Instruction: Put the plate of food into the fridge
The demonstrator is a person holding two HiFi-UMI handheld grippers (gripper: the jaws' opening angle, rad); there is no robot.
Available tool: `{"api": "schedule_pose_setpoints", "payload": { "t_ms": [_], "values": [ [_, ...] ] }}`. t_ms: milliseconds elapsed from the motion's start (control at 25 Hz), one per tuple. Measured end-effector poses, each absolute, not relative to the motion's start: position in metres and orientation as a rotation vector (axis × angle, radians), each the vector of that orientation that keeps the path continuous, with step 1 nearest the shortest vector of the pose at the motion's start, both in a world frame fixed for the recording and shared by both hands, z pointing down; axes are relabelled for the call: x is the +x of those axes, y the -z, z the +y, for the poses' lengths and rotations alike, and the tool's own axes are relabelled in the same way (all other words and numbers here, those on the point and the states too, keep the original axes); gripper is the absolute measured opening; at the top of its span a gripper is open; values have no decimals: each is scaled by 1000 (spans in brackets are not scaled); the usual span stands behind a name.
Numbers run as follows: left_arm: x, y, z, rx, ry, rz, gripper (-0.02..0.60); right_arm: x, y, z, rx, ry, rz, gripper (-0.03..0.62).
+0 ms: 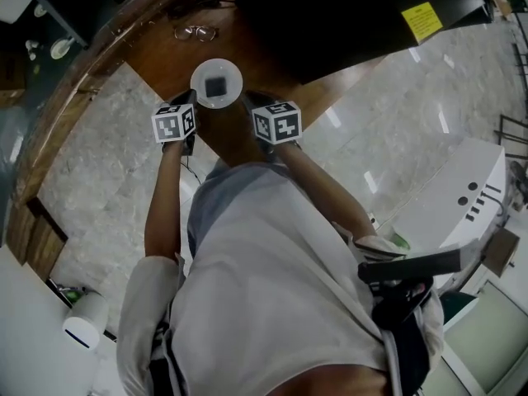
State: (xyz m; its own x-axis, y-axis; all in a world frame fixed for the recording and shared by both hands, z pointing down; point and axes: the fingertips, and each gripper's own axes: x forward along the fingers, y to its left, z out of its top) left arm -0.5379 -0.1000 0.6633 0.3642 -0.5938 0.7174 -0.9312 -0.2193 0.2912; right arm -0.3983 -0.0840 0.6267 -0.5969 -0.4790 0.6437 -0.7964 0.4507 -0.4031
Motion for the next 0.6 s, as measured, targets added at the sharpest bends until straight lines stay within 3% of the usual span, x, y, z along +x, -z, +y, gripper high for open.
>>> {"api": "schedule_pose_setpoints", "payload": {
  "t_ms": [600],
  "values": [
    [-539,-677,-118,1944,-636,-1260,18,-395,-670,-107,1107,-1206,-2132,34]
  ]
}}
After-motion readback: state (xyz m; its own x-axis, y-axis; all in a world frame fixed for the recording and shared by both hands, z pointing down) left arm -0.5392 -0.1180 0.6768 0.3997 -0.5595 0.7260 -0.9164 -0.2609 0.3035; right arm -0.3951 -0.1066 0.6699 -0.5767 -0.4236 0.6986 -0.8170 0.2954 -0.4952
